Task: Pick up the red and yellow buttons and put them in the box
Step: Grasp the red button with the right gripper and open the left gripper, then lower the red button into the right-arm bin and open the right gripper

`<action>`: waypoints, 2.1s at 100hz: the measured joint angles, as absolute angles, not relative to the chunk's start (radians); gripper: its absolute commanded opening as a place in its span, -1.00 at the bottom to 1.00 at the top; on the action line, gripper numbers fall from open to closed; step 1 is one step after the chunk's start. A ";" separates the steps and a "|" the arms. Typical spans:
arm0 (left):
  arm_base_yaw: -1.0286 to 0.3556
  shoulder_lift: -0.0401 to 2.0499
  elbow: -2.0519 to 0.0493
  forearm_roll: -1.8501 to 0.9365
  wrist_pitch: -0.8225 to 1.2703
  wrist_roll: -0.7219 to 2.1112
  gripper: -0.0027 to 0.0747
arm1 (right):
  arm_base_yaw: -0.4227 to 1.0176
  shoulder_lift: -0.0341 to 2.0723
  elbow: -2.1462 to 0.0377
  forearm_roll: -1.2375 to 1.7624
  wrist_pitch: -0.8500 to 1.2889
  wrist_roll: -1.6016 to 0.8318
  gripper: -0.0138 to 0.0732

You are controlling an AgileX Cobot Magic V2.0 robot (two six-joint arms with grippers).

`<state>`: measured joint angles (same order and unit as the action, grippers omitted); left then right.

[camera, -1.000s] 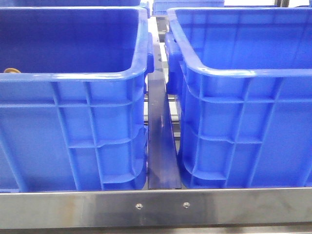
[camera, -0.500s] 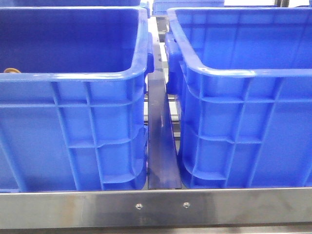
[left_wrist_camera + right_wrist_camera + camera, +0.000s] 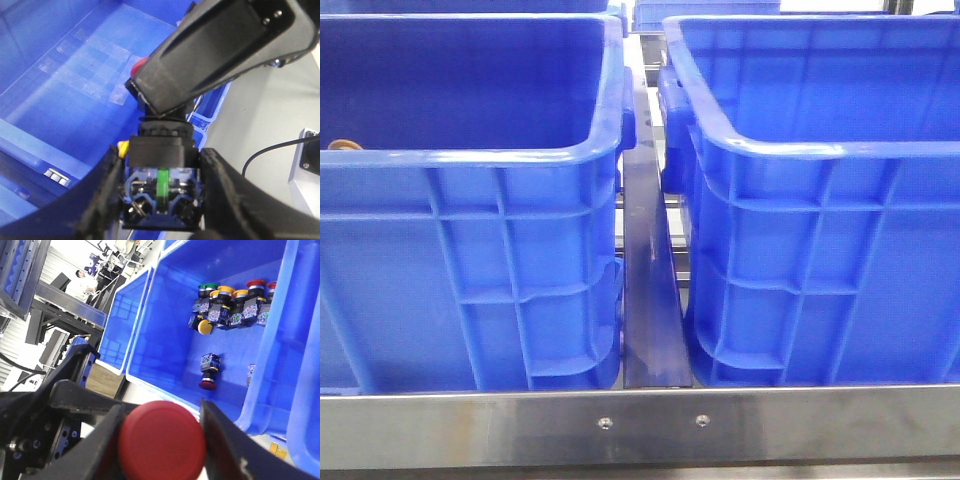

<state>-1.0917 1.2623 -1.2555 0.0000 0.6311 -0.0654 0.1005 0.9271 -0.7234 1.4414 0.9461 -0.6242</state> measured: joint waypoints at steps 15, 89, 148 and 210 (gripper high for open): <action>-1.092 1.262 -1.256 0.000 0.631 -0.065 -0.47 | 0.100 0.927 -0.723 1.441 0.946 -0.628 -0.29; -0.939 1.201 -1.234 0.007 0.637 -0.089 0.40 | 0.102 0.927 -0.732 1.457 0.711 -0.787 -0.29; -0.377 0.791 -0.935 0.013 0.648 -0.118 0.39 | 0.102 0.948 -0.732 1.497 0.201 -1.157 -0.29; -0.224 0.543 -0.777 0.011 0.641 -0.118 -0.98 | 0.102 1.437 -0.921 1.517 0.000 -1.405 -0.29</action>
<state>-0.2243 0.5431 -0.7769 0.0107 0.6407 -0.1179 0.1016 1.4371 -0.9211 1.5172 0.0000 -1.4047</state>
